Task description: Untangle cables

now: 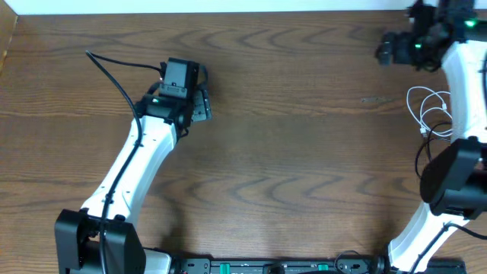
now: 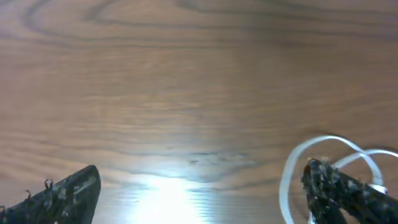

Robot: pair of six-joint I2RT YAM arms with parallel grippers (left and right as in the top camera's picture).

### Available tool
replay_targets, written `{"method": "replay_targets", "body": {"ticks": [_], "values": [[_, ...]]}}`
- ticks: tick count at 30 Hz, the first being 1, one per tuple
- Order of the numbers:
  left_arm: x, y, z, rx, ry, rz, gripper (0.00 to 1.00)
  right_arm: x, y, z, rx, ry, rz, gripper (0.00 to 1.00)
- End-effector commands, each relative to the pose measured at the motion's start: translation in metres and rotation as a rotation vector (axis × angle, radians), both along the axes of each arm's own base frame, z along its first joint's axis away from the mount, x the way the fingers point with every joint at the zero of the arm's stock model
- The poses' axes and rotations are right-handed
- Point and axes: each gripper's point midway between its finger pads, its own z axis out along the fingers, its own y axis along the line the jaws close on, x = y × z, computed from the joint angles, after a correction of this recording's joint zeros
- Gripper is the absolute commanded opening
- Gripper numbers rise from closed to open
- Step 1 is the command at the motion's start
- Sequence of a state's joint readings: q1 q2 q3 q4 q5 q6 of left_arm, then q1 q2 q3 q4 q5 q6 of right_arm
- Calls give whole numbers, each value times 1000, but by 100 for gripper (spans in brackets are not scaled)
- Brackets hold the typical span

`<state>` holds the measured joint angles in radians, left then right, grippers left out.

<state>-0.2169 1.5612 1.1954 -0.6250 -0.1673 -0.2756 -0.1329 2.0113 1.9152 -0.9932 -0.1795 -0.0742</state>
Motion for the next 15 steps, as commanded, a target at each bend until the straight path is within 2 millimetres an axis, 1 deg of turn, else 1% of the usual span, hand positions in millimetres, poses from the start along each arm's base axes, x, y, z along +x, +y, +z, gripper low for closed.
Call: {"method": "replay_targets", "body": {"ticks": [1,3,6,8,11,12,15], "values": [[-3,13,18,8,6,17,90,-7,18,-7,-52,42,63,99],[-14,16,17,-21,54,21,98,-15,25,-11,-50,83,63,99],[-34,20,15,-102,127,30,99,-29,27,-17,-25,149,29,99],[-45,28,17,-146,157,53,99,-38,26,-20,-21,186,22,99],[-60,48,24,-175,171,118,99,-50,22,-22,-16,235,12,99],[-64,52,28,-190,167,116,99,-54,20,-23,-14,252,8,99],[-70,48,42,-241,130,35,99,-62,17,-21,-12,267,18,99]]}}
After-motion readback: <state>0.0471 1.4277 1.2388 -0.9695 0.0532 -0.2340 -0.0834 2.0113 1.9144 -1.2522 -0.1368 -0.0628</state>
